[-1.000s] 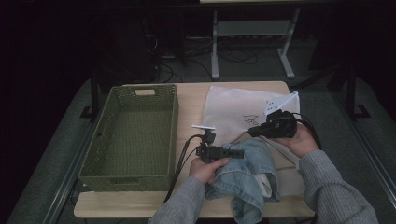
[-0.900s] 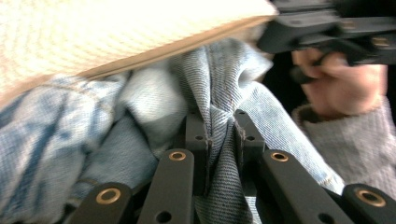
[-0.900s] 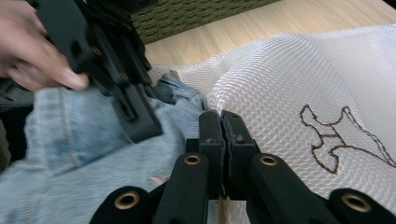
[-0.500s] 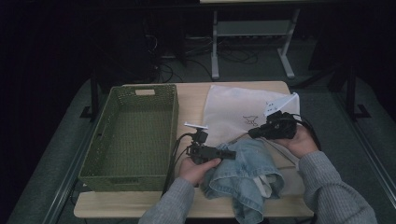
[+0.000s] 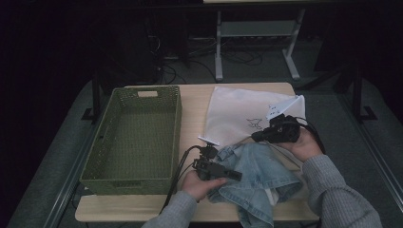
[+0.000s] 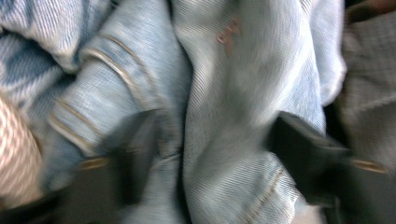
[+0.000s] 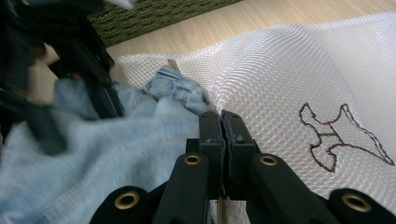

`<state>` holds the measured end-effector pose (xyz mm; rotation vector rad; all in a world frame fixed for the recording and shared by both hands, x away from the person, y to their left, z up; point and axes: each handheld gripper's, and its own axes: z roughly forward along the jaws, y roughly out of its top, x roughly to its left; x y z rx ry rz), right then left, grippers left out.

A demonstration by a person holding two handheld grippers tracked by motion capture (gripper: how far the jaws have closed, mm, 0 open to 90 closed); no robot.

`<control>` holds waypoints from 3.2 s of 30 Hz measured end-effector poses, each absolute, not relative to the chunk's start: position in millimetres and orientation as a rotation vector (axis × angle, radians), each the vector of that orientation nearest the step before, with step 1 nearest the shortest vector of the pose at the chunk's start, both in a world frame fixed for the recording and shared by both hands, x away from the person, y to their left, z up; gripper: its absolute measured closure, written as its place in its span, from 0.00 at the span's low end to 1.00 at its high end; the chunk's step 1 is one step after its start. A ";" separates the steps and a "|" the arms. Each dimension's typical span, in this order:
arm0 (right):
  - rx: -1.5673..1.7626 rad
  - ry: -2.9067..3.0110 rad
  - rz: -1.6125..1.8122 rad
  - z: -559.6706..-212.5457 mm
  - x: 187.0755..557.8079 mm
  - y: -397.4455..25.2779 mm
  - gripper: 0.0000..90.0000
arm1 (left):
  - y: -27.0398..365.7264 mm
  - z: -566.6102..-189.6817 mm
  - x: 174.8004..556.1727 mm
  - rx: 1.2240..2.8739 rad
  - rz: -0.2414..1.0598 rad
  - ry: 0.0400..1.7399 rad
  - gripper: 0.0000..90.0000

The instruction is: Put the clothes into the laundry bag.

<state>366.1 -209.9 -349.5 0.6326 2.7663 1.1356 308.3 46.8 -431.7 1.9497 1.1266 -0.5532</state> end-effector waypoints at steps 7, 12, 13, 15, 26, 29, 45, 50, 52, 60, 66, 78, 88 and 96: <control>0.620 2.760 1.152 -349.5 359.6 -216.4 0.97 | 38.1 -438.9 313.9 1.710 -0.594 1.084 0.93; 0.583 2.755 1.175 -339.4 351.7 -218.3 0.97 | 29.5 -423.0 319.5 1.680 -0.570 1.058 0.94; 0.581 2.759 1.167 -338.1 350.4 -217.7 0.97 | 28.1 -423.3 320.1 1.686 -0.564 1.063 0.94; 0.583 2.766 1.163 -339.1 350.4 -218.5 0.97 | 27.9 -424.8 319.6 1.690 -0.549 1.070 0.93; 0.640 2.782 1.171 -357.0 355.3 -226.6 0.97 | 66.9 -413.0 300.9 1.801 -0.511 1.083 0.46; 0.640 2.780 1.172 -357.1 355.9 -226.6 0.97 | 71.7 -415.9 295.7 1.839 -0.508 1.109 0.38; 0.585 2.806 1.168 -363.2 352.4 -212.3 0.97 | 23.9 -453.2 307.3 1.820 -0.523 1.108 0.91; 0.584 2.796 1.193 -357.4 350.5 -217.3 0.97 | 25.2 -435.3 316.1 1.680 -0.568 1.066 0.95; 0.568 2.791 1.211 -353.9 347.5 -216.9 0.97 | 22.3 -427.4 318.1 1.676 -0.555 1.051 0.96; 0.608 2.801 1.184 -359.9 351.2 -222.0 0.97 | 41.0 -431.7 310.8 1.745 -0.532 1.089 0.77; 0.637 2.801 1.164 -364.5 353.8 -227.4 0.97 | 65.6 -417.2 303.8 1.771 -0.467 1.110 0.61; 0.665 2.802 1.146 -371.4 353.4 -234.7 0.95 | 61.2 -440.3 306.0 1.917 -0.413 1.244 0.42; 0.611 2.797 0.864 -385.2 362.3 -196.9 0.64 | 54.5 -458.2 310.5 1.861 -0.495 1.227 0.80; 0.586 2.838 0.989 -377.2 364.5 -190.7 0.95 | 51.2 -453.0 304.1 1.754 -0.548 1.124 0.86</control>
